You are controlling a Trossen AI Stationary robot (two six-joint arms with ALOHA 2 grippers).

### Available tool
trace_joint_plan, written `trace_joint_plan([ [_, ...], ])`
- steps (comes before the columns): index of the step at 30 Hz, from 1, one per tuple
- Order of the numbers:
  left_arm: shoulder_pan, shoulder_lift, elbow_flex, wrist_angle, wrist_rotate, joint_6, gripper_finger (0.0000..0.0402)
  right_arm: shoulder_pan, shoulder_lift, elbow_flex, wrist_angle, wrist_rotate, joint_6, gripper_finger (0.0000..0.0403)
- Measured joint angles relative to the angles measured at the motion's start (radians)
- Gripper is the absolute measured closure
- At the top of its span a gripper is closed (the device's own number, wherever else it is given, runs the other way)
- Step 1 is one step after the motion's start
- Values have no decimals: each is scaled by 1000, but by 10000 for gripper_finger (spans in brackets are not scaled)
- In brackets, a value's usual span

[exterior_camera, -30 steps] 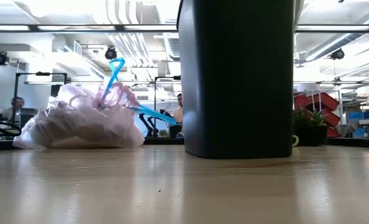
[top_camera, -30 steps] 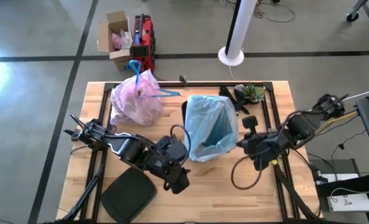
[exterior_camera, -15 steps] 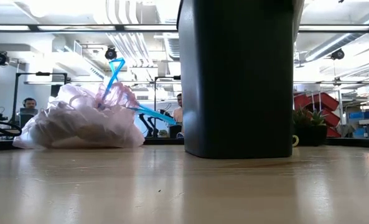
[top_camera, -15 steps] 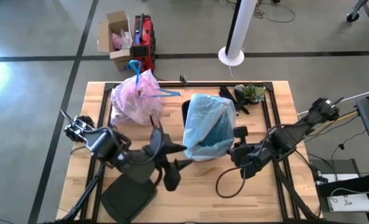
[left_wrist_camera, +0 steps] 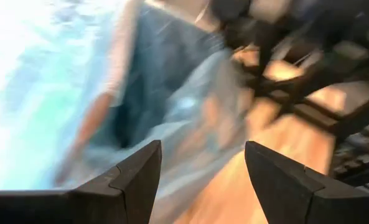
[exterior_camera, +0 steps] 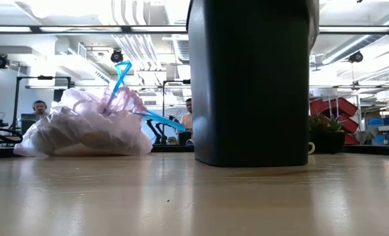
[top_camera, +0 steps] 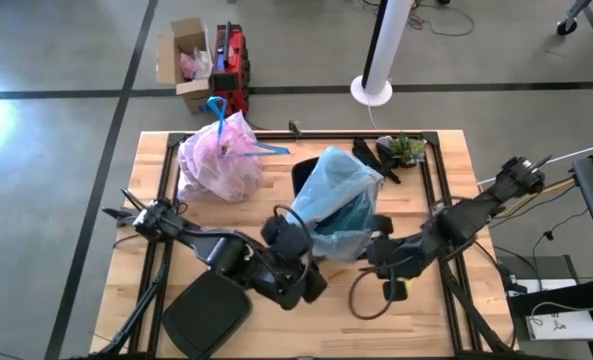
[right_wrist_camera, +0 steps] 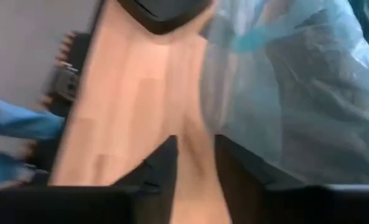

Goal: Place trash/remove bag and relplace
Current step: Insert the blue trash bag into the trash bin

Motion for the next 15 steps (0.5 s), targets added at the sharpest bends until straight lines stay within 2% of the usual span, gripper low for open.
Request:
trace_joint_plan([
  [4, -6, -8, 0, -115, 7, -52, 184, 3, -81, 43, 5, -18, 54, 236],
  [8, -9, -17, 1, -140, 12, -48, 184, -8, -164, 92, -1, 111, 15, 179],
  [12, -6, -17, 1, -192, 28, -39, 184, -94, -209, 100, -137, 298, -93, 155],
  [15, -4, -18, 1, -249, 29, -68, 184, -218, -212, 94, -255, 307, -175, 159],
])
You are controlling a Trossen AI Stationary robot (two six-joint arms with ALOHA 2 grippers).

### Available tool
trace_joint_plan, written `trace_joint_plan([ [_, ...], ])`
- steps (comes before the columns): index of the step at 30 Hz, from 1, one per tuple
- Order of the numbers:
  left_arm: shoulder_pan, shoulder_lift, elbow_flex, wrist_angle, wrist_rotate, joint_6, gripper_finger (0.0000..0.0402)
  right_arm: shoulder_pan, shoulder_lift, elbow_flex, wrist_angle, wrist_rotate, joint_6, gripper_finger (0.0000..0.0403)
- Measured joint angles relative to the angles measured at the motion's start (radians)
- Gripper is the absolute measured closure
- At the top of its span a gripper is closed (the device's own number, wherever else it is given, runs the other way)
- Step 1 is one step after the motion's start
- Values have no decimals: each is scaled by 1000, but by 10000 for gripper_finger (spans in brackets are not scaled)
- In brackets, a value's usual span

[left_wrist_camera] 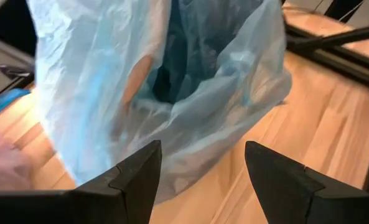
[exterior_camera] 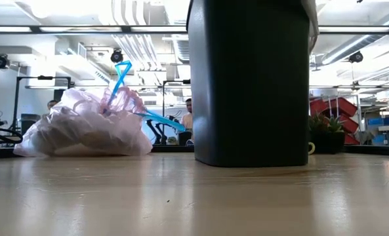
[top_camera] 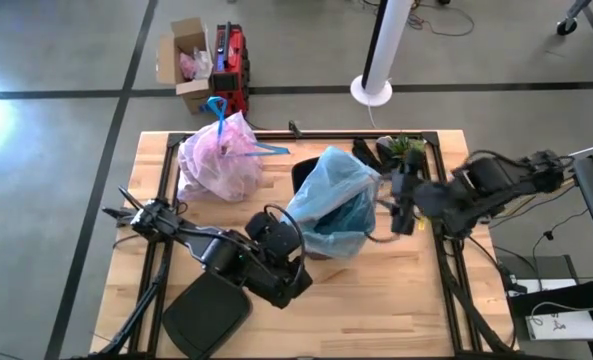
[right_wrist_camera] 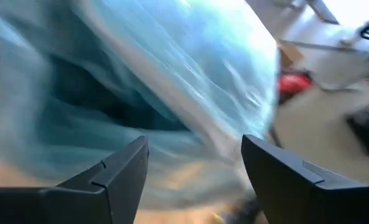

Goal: Place trash/remove bag and relplace
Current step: Insert the blue trash bag into the trash bin

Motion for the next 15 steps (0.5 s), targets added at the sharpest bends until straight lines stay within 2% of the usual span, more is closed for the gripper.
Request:
trace_joint_plan([
  [5, 3, -3, -1, -22, 1, 1, 184, -185, 43, -4, 65, -152, -202, 181],
  [10, 16, -3, -15, -51, 5, 3, 184, -268, 114, -5, 97, -280, -350, 182],
  [12, 17, -3, -28, -69, 5, 4, 184, -275, 139, -4, 117, -301, -394, 175],
  [15, 16, -6, -59, -74, 6, 4, 184, -277, 166, -6, 165, -259, -432, 166],
])
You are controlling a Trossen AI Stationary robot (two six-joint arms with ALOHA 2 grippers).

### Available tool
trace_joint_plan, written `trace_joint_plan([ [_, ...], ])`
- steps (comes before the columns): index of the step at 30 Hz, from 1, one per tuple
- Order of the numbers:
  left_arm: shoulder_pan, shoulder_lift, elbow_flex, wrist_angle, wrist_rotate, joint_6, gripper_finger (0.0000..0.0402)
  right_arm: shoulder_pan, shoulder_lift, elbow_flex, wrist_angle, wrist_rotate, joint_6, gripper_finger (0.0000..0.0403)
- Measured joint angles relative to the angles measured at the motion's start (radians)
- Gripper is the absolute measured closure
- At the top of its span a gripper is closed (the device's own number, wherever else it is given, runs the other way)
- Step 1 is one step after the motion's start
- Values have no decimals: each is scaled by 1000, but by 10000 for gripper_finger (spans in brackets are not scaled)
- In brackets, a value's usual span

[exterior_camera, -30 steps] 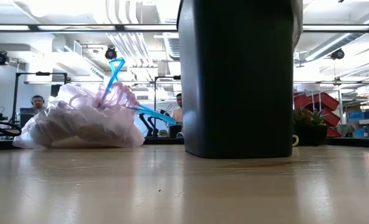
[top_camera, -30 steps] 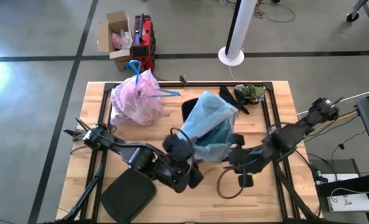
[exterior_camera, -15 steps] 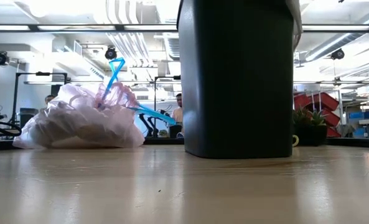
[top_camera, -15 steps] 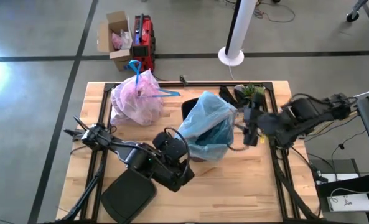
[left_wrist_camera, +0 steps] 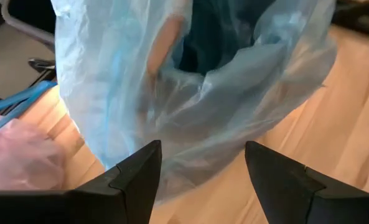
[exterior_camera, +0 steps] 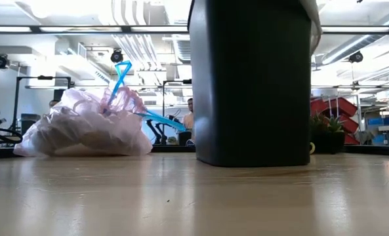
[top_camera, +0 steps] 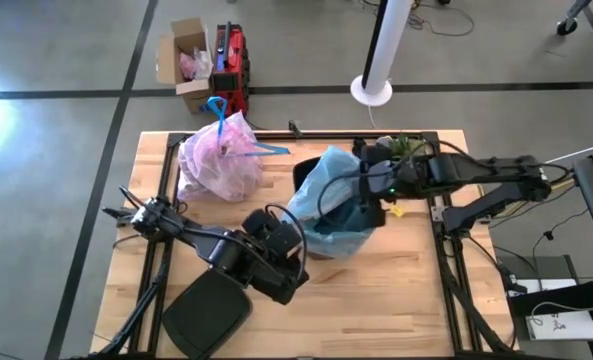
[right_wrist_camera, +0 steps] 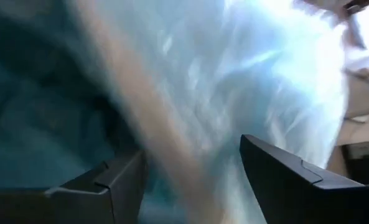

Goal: Place trash/remove bag and relplace
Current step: Insert the blue trash bag into the trash bin

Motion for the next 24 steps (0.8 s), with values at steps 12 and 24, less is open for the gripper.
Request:
trace_joint_plan([
  [12, -1, -53, -96, -45, -2, 41, 184, -98, 0, 12, 146, 2, 10, 359],
  [24, 123, -338, -383, 91, 34, 324, 184, -340, 19, 69, 183, -288, 257, 395],
])
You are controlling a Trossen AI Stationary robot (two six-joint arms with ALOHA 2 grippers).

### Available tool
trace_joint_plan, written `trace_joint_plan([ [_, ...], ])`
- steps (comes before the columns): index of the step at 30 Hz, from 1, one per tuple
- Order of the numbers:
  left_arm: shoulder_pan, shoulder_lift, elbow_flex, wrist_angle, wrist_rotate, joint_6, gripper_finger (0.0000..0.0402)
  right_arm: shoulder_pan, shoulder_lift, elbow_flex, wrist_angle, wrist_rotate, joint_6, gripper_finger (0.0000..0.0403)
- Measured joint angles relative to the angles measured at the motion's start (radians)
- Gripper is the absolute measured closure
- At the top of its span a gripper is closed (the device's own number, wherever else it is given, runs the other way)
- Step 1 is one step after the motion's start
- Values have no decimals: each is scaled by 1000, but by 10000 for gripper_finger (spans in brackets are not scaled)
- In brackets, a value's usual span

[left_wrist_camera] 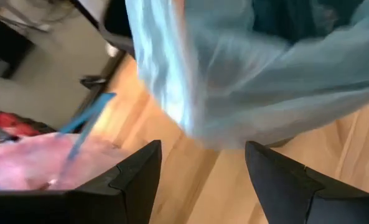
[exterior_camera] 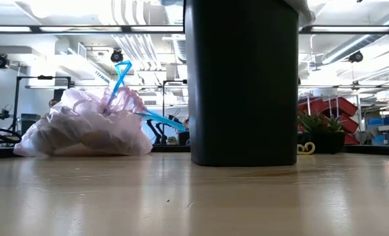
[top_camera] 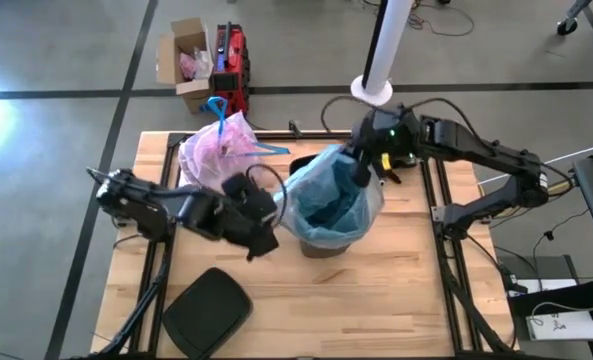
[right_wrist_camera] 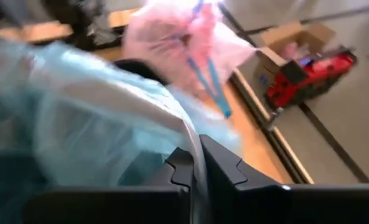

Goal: Place trash/remove bag and relplace
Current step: Insert the blue trash bag into the trash bin

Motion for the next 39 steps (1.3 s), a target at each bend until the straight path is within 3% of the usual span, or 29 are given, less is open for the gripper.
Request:
trace_joint_plan([
  [5, 96, -186, -344, 347, 169, 104, 184, -104, 32, 0, 48, -13, 111, 399],
  [9, 123, -313, -555, 570, 220, 102, 186, -165, 80, 0, 47, -78, 196, 402],
  [12, 123, -385, -629, 645, 222, 89, 194, -180, 117, 0, 56, -117, 210, 400],
  [18, 122, -476, -648, 856, 236, 156, 215, -179, 170, 0, 79, -213, 208, 389],
  [23, 122, -447, -605, 1078, 339, 224, 237, -180, 184, -1, 76, -223, 195, 383],
  [27, 141, -348, -488, 1030, 335, 222, 264, -179, 181, -1, 74, -228, 190, 388],
  [32, 278, -205, -298, 790, 453, 209, 297, -179, 177, -1, 68, -230, 146, 394],
  [39, 406, -31, -23, 453, 461, 290, 311, -170, 149, -1, 68, -229, 54, 379],
])
